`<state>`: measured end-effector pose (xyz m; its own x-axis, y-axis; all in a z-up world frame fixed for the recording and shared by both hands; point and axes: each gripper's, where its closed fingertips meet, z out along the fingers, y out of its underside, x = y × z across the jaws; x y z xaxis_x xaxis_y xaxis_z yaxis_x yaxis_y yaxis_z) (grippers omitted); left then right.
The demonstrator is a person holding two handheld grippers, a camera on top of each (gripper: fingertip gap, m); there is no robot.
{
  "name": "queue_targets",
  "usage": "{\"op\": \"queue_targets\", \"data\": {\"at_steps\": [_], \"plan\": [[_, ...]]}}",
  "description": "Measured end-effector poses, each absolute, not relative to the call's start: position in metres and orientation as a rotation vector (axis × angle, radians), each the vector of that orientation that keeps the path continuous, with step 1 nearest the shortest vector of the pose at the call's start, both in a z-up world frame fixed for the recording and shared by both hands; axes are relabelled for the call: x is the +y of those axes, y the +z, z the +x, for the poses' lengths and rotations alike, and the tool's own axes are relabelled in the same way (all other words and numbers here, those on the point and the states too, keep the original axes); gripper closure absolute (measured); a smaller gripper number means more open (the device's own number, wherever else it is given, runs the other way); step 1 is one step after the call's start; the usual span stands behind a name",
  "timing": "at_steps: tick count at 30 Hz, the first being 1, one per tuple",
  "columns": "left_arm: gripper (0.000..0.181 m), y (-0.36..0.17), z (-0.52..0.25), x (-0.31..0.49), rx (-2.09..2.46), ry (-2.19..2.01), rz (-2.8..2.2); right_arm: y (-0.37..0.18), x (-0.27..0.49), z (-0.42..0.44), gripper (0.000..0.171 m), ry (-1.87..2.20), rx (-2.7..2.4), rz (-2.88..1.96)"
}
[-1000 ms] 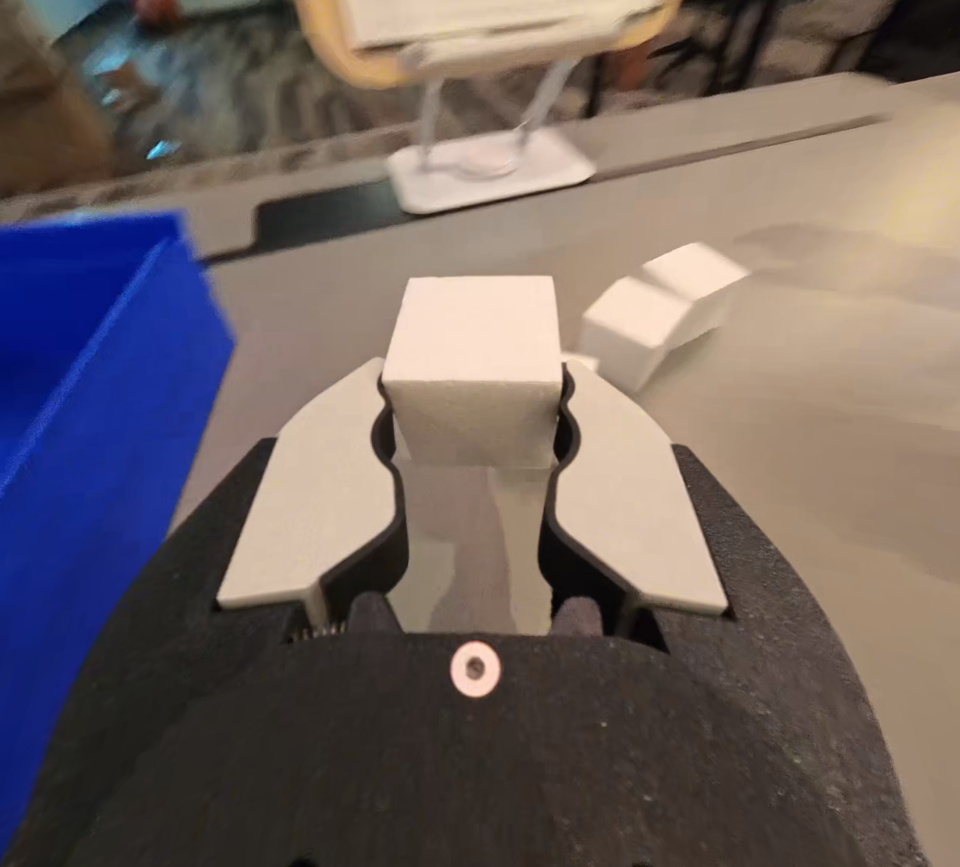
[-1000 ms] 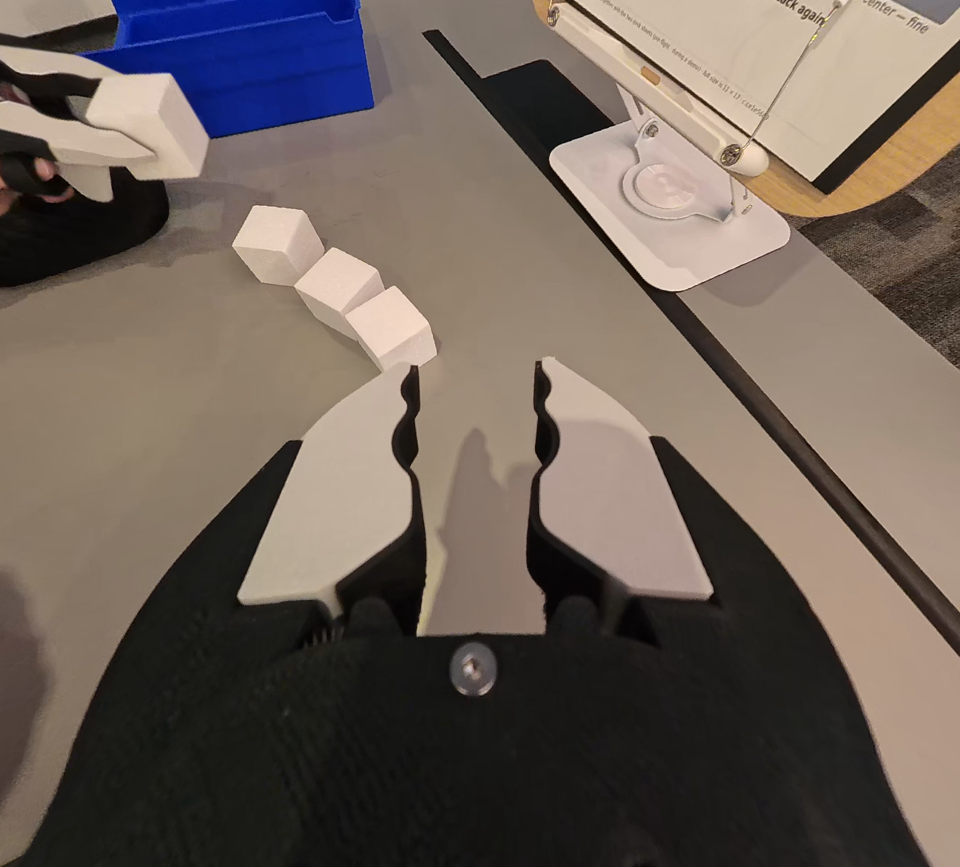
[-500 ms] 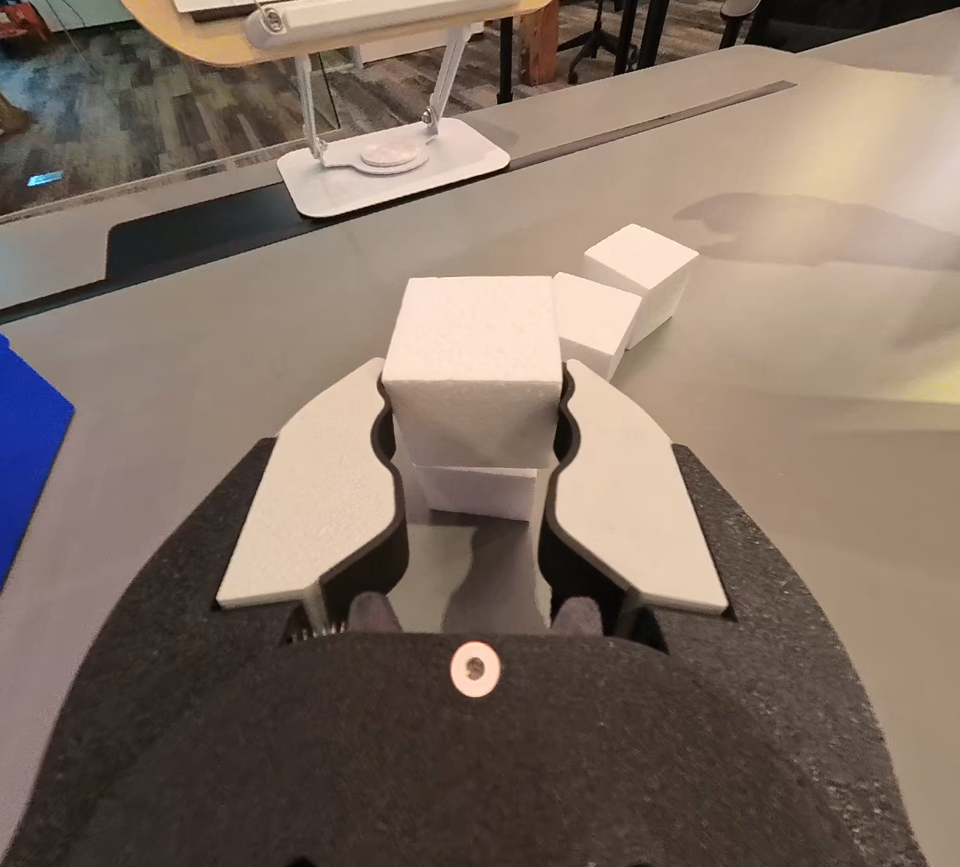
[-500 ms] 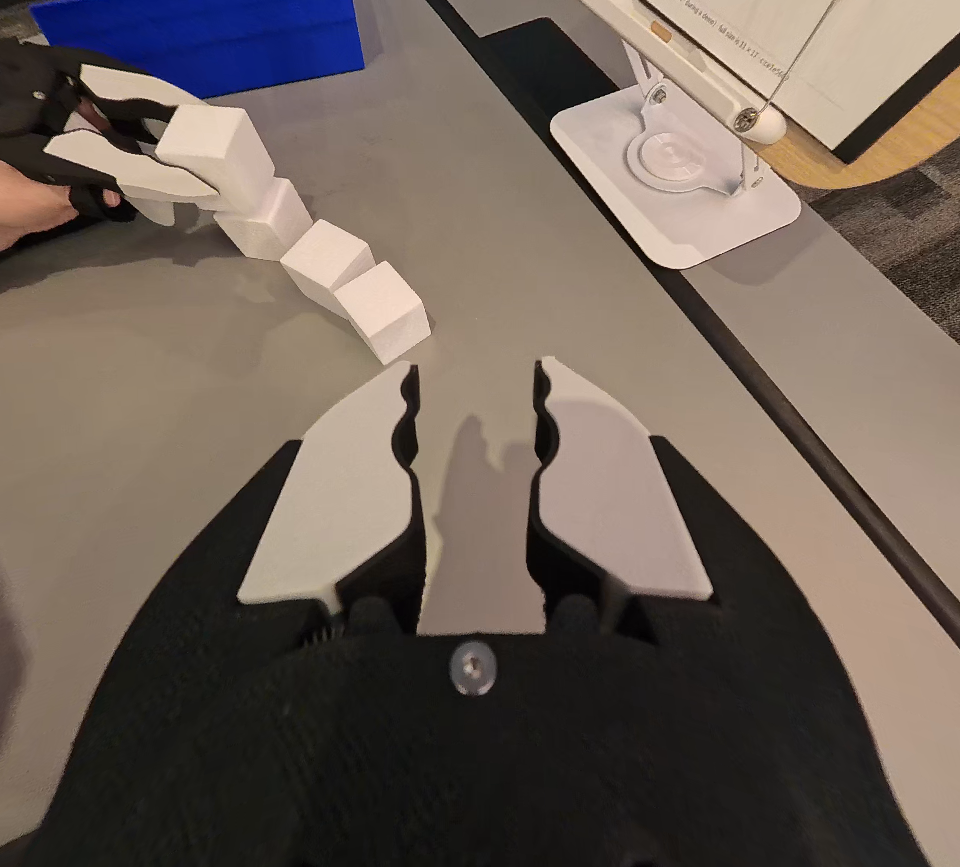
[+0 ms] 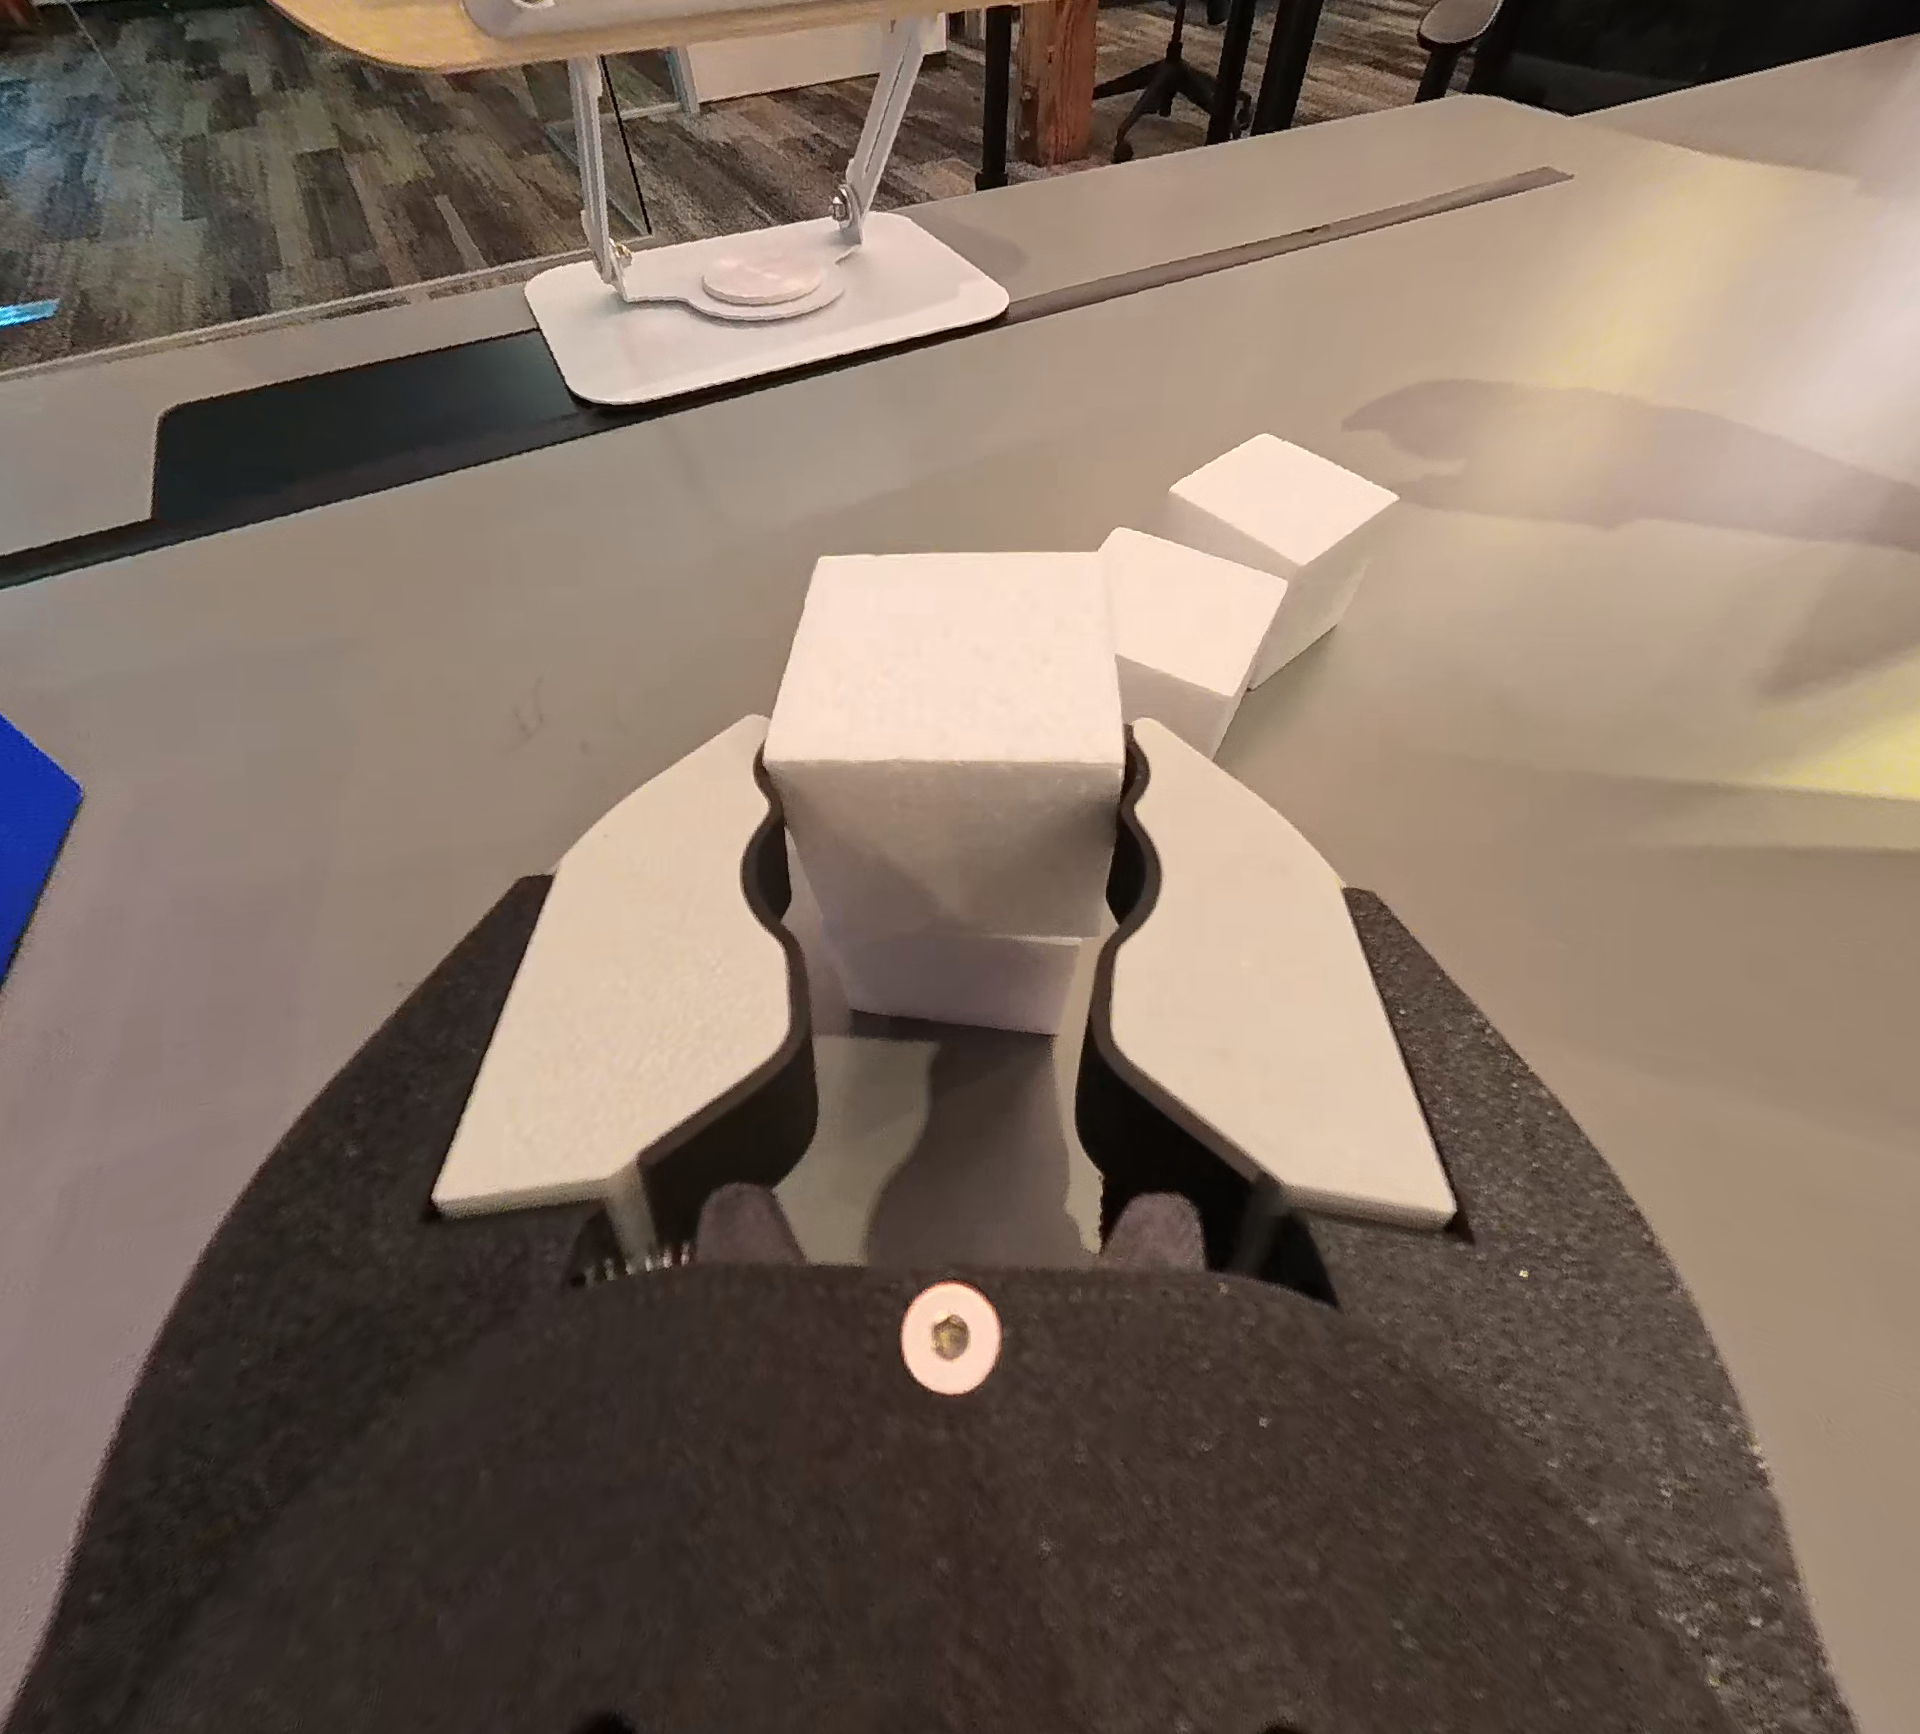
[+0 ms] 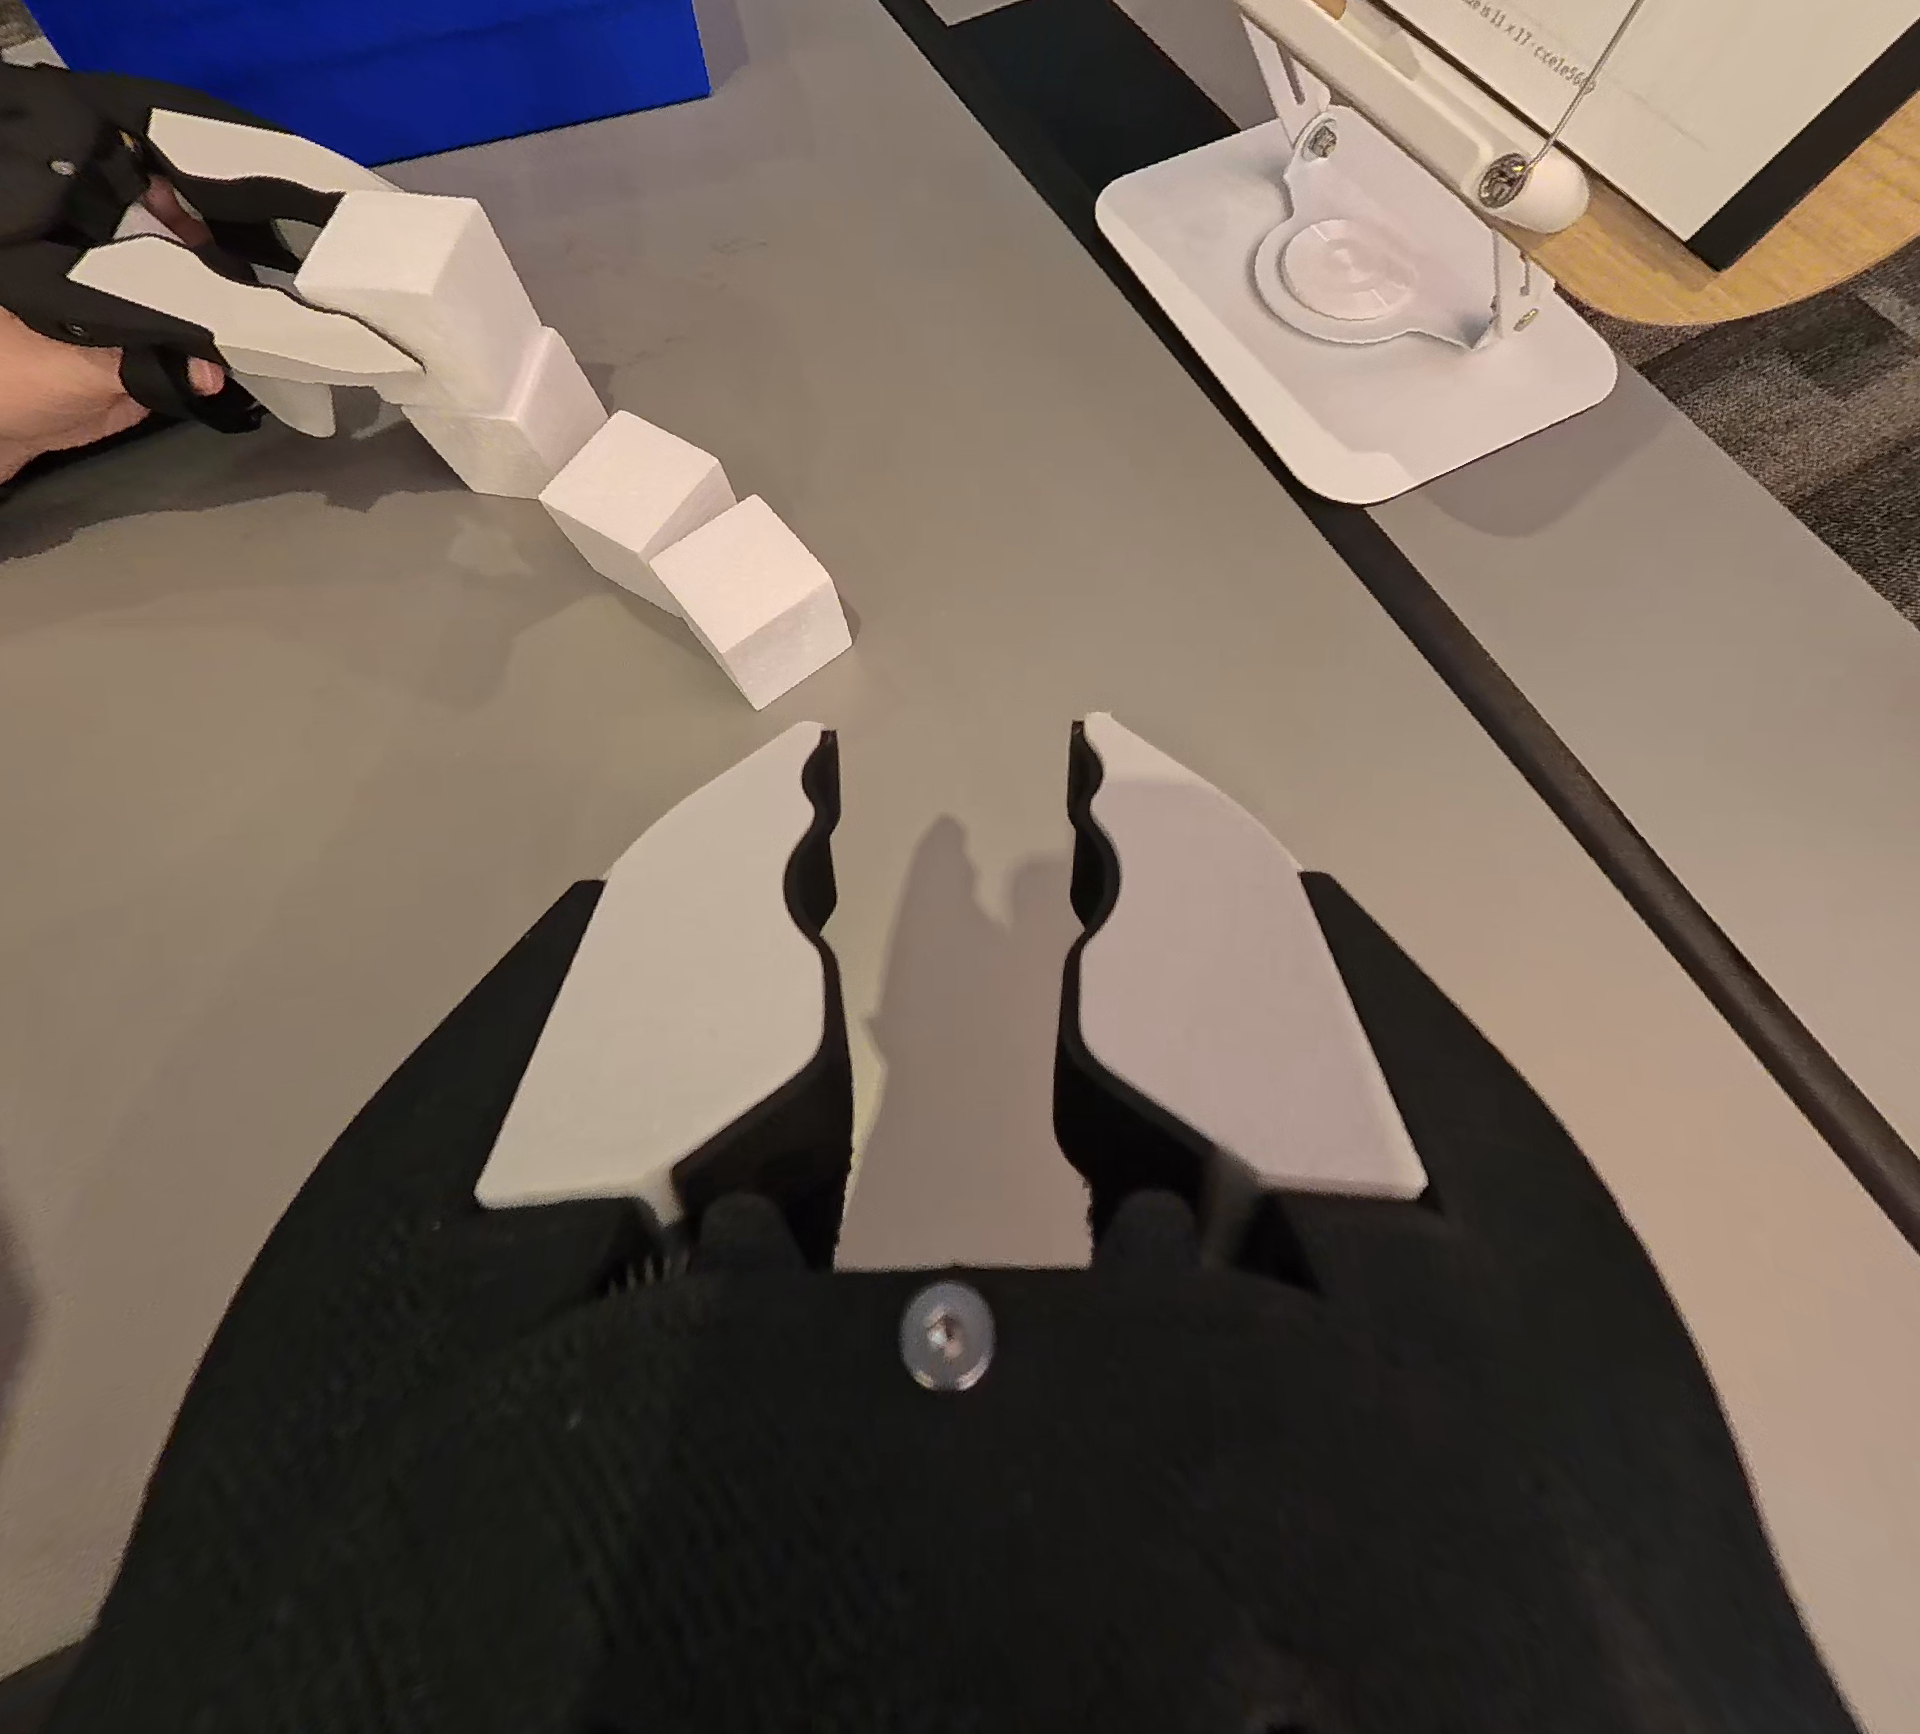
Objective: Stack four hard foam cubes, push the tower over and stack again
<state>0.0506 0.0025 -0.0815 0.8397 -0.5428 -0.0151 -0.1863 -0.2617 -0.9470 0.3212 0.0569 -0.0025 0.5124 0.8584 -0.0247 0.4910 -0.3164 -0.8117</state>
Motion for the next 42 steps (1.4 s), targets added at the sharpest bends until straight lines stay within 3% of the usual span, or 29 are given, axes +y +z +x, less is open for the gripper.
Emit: {"op": "queue_targets", "data": {"at_steps": [4,7,12,20,23,26,28,34,42], "plan": [[0.120,-0.086,0.051,0.003,0.571,-0.348,-1.849,-0.008,0.057,0.318,0.126,0.607,-1.122,-1.983],[0.101,-0.087,0.049,0.004,0.562,-0.317,-1.849,-0.013,0.055,0.301,0.118,0.662,-1.173,-1.942],[0.096,-0.074,0.046,-0.002,0.537,-0.348,-1.794,-0.038,0.051,0.246,0.105,0.716,-1.358,-1.770],[0.094,-0.068,0.038,-0.010,0.518,-0.357,-1.769,-0.105,0.052,0.193,0.098,0.735,-1.477,-1.747],[0.087,-0.070,0.035,-0.012,0.533,-0.325,-1.784,-0.117,0.052,0.192,0.099,0.709,-1.496,-1.779],[0.086,-0.069,0.034,-0.014,0.549,-0.304,-1.780,-0.122,0.044,0.192,0.117,0.751,-1.542,-1.779],[0.086,-0.067,0.033,-0.015,0.556,-0.287,-1.774,-0.122,0.042,0.193,0.117,0.753,-1.555,-1.784],[0.084,-0.063,0.026,-0.016,0.545,-0.263,-1.773,-0.099,0.049,0.205,0.117,0.706,-1.498,-1.794],[0.078,-0.047,0.023,-0.026,0.532,-0.307,-1.751,0.003,0.031,0.134,0.117,0.888,-1.049,-1.756]]}}
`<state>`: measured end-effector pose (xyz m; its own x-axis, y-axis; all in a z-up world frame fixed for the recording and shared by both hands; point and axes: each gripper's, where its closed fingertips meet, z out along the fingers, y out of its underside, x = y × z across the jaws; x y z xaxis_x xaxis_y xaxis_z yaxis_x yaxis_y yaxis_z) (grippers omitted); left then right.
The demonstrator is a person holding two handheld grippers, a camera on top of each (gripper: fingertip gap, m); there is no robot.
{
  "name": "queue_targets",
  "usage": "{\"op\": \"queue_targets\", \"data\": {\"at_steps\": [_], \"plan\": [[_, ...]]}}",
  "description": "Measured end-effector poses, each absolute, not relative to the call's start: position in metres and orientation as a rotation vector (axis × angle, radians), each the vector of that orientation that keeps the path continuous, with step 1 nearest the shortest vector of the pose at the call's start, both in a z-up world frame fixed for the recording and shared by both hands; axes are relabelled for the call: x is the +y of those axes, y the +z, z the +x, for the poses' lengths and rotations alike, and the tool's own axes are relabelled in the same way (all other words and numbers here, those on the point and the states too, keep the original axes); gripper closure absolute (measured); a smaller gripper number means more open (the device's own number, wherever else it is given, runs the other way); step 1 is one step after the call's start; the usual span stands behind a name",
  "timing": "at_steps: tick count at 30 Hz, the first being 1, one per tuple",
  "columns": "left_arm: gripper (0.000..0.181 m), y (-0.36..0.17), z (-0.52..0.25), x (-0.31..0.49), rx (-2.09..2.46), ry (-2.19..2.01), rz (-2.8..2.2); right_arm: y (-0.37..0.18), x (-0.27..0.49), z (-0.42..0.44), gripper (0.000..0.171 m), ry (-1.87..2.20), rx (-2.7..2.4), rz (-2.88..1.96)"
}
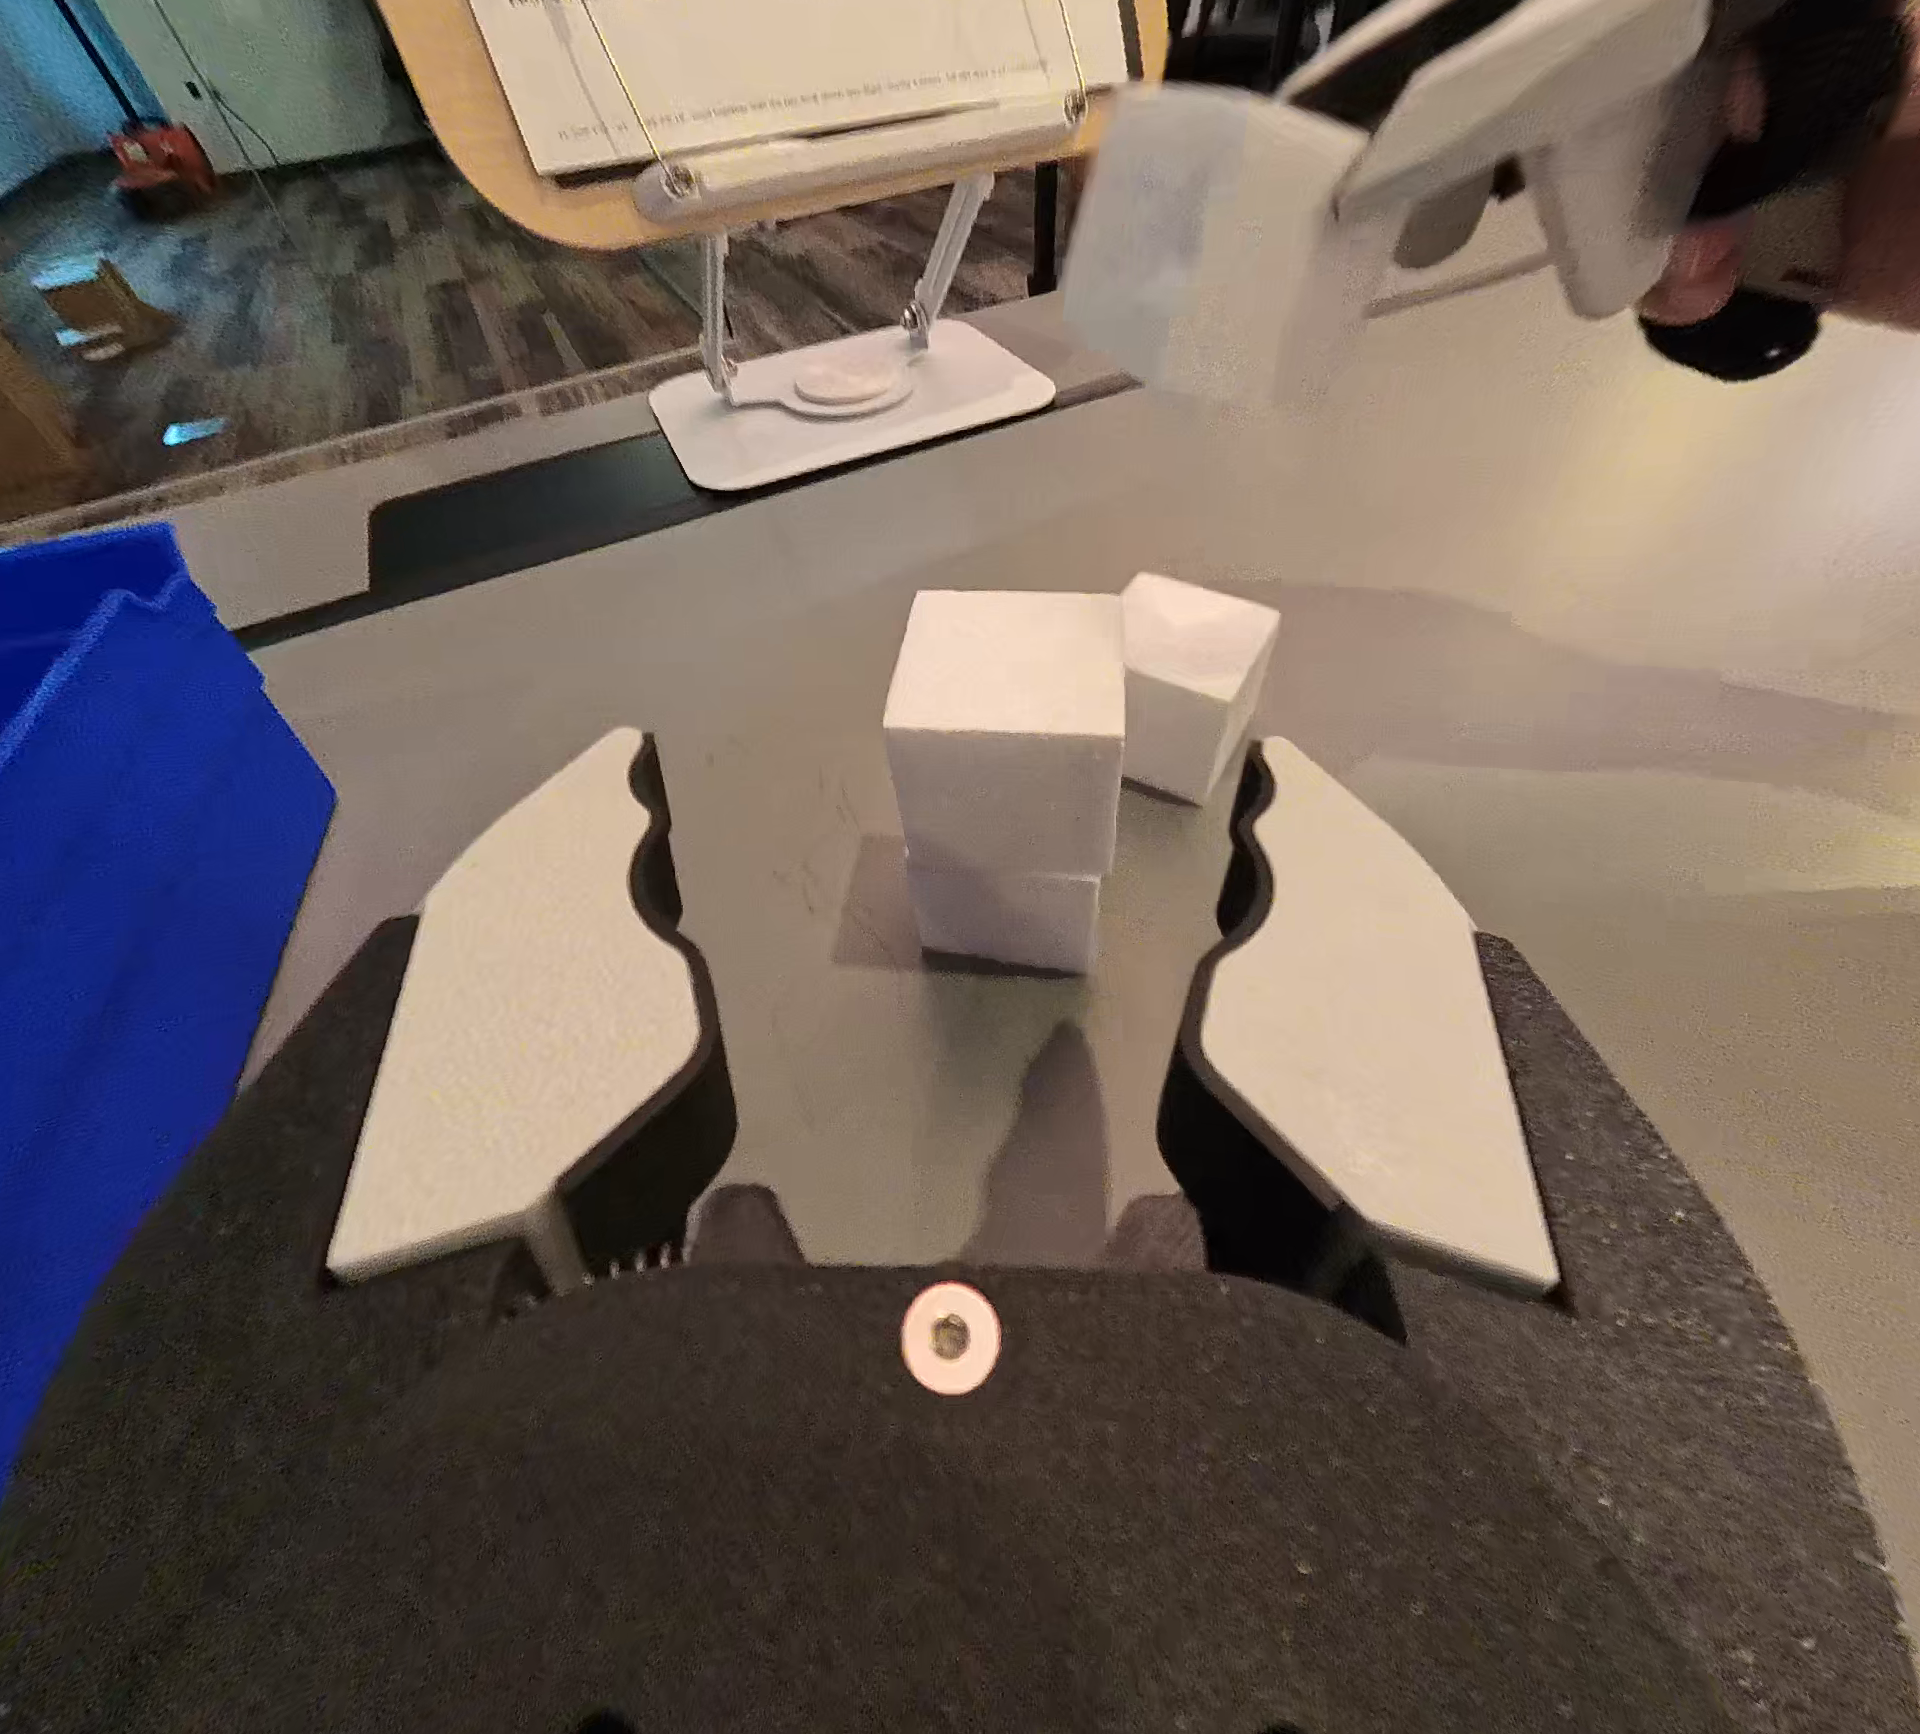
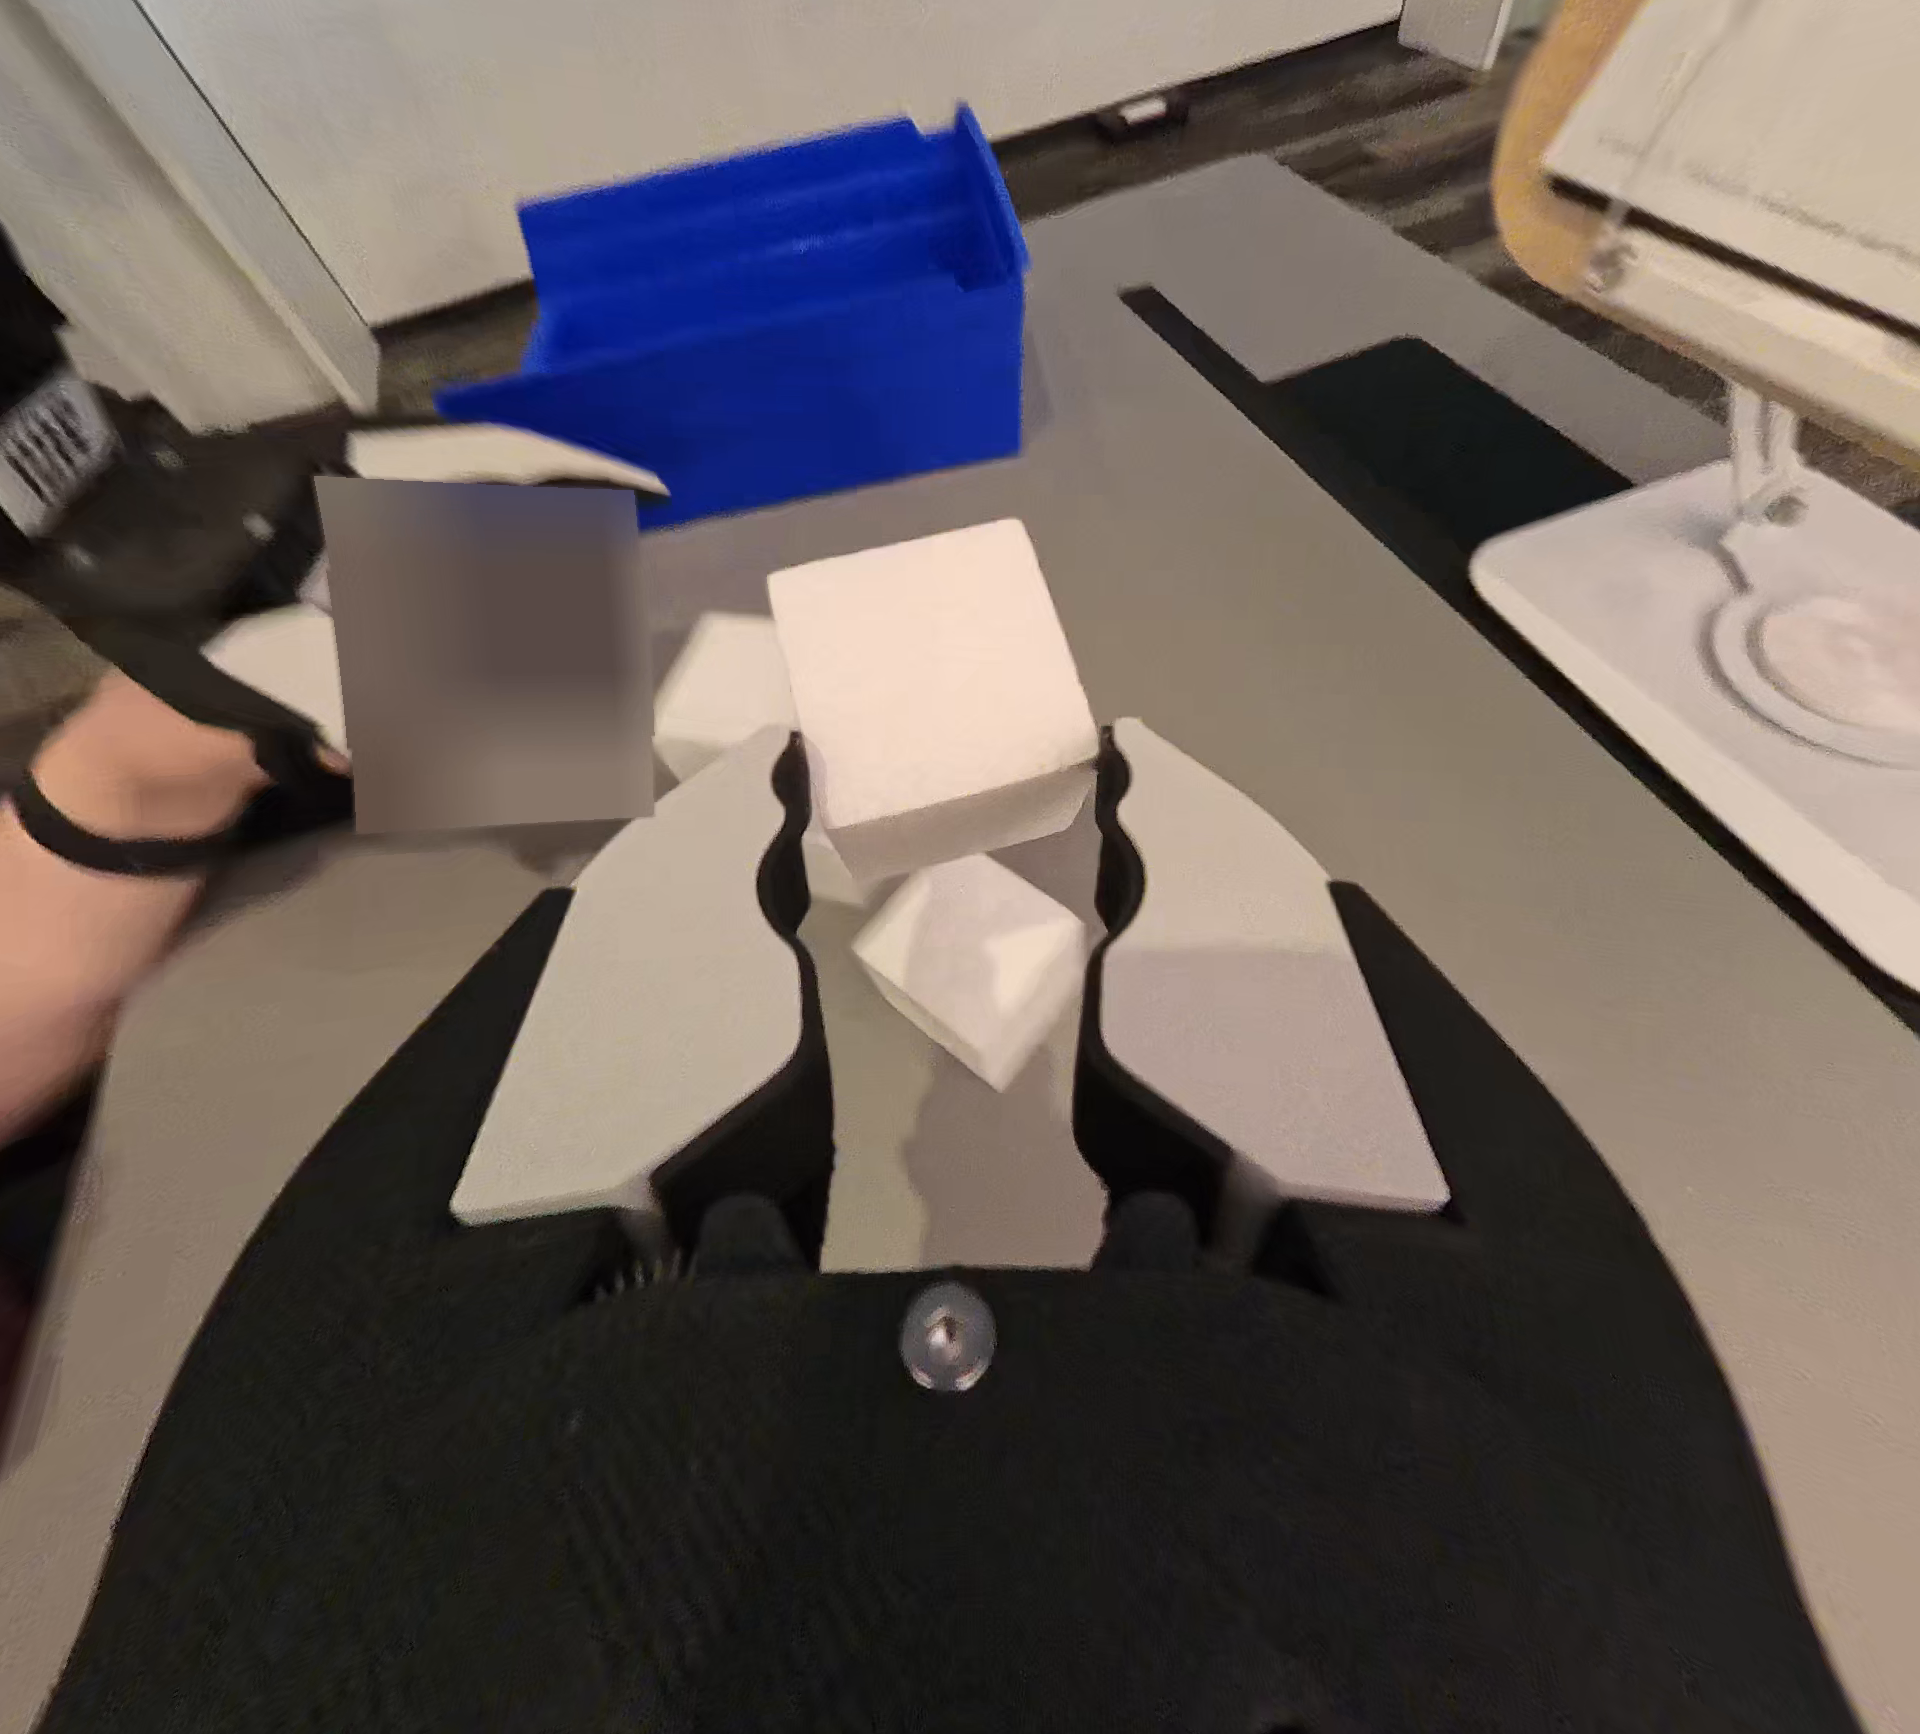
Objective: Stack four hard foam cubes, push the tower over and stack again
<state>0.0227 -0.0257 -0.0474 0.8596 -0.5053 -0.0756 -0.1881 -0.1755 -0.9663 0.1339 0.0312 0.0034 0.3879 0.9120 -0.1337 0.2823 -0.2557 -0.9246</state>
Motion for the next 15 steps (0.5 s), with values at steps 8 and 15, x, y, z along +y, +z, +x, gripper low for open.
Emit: {"op": "queue_targets", "data": {"at_steps": [8,15], "plan": [[0.080,-0.065,0.018,-0.025,0.589,-0.120,-1.850,0.007,-0.002,0.066,0.117,0.652,-0.984,-1.749],[0.083,-0.064,0.018,-0.027,0.594,-0.109,-1.854,-0.006,0.001,0.062,0.118,0.643,-0.930,-1.851]]}}
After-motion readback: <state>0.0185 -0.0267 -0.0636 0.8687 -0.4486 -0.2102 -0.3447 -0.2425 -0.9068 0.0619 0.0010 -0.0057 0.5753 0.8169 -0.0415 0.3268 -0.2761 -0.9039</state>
